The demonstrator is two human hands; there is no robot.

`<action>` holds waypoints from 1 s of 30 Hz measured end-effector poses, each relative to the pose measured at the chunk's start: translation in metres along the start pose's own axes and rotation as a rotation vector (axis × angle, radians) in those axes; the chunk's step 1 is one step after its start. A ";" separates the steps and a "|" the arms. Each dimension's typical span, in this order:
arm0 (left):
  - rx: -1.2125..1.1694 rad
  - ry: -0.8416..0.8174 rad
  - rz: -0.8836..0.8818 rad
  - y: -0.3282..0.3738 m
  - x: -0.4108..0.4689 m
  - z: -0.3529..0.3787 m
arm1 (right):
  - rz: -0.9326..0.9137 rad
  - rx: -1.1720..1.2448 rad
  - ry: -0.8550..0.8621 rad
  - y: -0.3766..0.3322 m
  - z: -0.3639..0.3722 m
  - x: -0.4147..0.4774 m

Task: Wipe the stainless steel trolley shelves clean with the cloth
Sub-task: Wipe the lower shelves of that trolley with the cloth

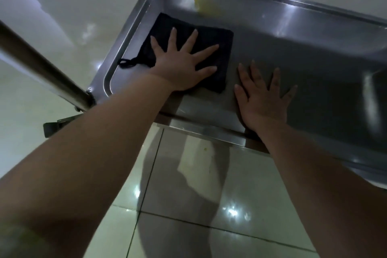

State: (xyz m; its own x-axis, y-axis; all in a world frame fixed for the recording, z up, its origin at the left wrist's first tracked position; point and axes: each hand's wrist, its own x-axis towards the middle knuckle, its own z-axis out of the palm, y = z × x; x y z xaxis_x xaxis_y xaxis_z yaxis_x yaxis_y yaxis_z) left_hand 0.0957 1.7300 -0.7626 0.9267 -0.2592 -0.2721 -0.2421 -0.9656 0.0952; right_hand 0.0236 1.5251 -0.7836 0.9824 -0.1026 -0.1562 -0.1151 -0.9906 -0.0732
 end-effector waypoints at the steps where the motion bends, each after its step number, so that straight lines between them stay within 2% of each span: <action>1: -0.008 -0.019 0.005 0.000 -0.018 0.004 | 0.000 0.006 0.004 0.000 0.000 0.000; 5: 0.008 -0.056 -0.022 -0.001 -0.092 0.021 | -0.018 0.012 0.012 0.001 -0.001 -0.002; 7: 0.024 -0.068 -0.049 0.001 -0.099 0.023 | -0.018 0.002 0.014 0.001 0.000 -0.003; 14: -0.018 0.025 -0.055 0.020 0.015 -0.001 | -0.014 -0.020 0.012 0.003 0.000 0.000; 19: -0.043 -0.009 -0.100 0.031 0.058 -0.017 | -0.007 0.008 0.013 0.002 -0.003 0.002; 25: -0.004 0.030 -0.020 0.013 -0.011 0.007 | -0.008 0.016 0.013 0.003 0.000 0.002; 30: -0.012 0.013 -0.044 -0.023 -0.096 0.026 | -0.024 0.018 0.021 0.003 0.000 0.002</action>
State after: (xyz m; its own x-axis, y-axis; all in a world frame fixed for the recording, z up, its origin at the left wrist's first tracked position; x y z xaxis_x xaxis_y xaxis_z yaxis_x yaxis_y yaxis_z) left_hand 0.0049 1.7767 -0.7633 0.9401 -0.2160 -0.2636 -0.1976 -0.9757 0.0947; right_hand 0.0249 1.5222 -0.7846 0.9877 -0.0811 -0.1336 -0.0941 -0.9911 -0.0941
